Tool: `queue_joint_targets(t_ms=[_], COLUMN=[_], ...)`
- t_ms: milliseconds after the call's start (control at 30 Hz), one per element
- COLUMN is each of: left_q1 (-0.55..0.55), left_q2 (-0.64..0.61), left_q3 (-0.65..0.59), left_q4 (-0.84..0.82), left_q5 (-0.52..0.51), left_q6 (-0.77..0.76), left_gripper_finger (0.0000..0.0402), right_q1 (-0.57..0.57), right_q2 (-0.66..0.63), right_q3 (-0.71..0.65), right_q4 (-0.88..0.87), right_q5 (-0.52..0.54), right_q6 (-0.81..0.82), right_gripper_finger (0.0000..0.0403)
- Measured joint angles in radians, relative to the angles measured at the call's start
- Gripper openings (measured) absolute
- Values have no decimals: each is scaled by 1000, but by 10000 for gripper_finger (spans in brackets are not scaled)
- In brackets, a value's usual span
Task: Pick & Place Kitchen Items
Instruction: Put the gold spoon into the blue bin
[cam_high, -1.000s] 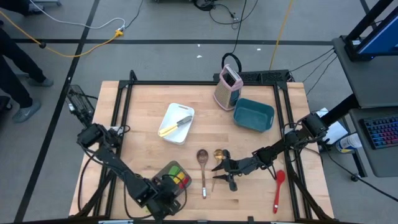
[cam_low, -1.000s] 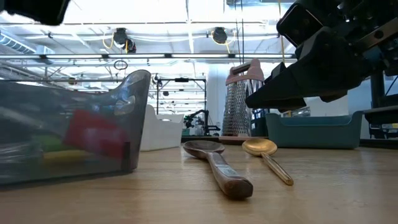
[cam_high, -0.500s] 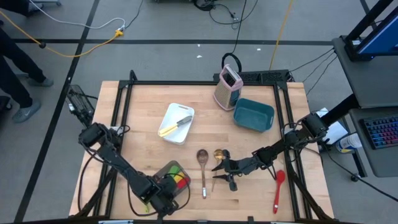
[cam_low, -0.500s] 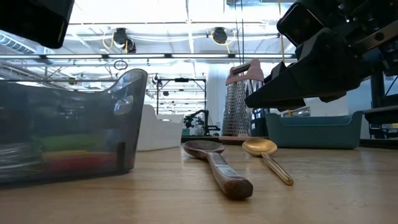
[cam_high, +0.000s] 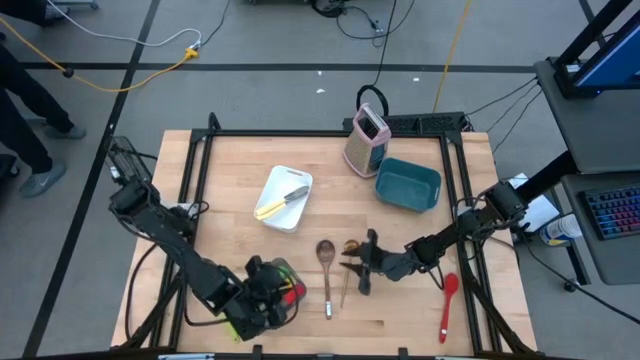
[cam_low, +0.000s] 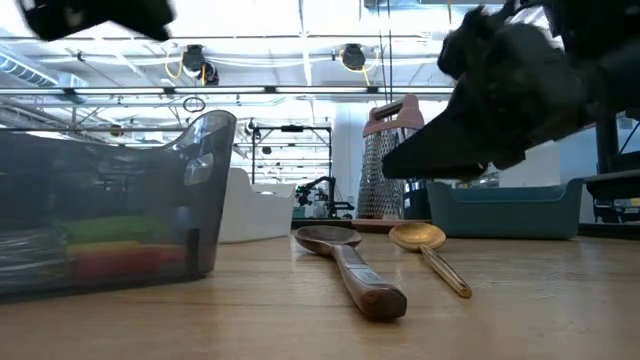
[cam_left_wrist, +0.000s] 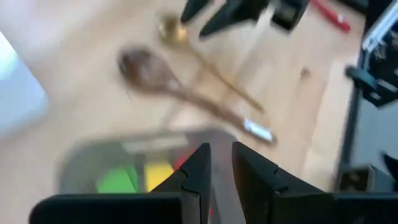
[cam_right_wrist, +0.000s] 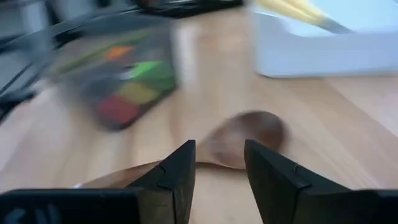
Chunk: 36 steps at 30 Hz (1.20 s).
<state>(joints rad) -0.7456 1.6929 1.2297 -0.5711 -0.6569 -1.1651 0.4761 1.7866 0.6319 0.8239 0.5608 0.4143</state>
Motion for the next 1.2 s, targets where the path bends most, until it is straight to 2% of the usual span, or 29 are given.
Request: queue_joint_targets(t_ms=[67, 167, 300, 467, 633, 800, 1000, 1200], left_q1=[0, 5, 21, 28, 28, 28, 28, 28], left_q2=[-5, -5, -5, -5, -5, -5, -5, -5], left_q3=[0, 0, 0, 0, 0, 0, 0, 0], left_q4=[0, -2, -2, -2, -3, -4, -4, -2], left_q5=[-68, -132, -135, -130, -130, -130, -130, -130], left_q6=[39, 80, 92, 118, 124, 124, 135, 132], left_gripper_finger=[62, 61, 62, 62, 63, 63, 63, 63], right_q1=[-10, -28, -49, -65, -65, -71, -104, -115], right_q2=[0, 0, 0, -3, -65, -127, -114, -79], right_q3=[0, 0, 0, -1, 0, 0, -4, -6], right_q4=[-54, -163, -261, -248, -272, -382, -422, -417], right_q5=[54, 66, 68, 71, 73, 149, 20, 14], right_q6=[113, 238, 346, 314, 243, 273, 413, 417], right_gripper_finger=[130, 130, 130, 130, 130, 130, 130, 130])
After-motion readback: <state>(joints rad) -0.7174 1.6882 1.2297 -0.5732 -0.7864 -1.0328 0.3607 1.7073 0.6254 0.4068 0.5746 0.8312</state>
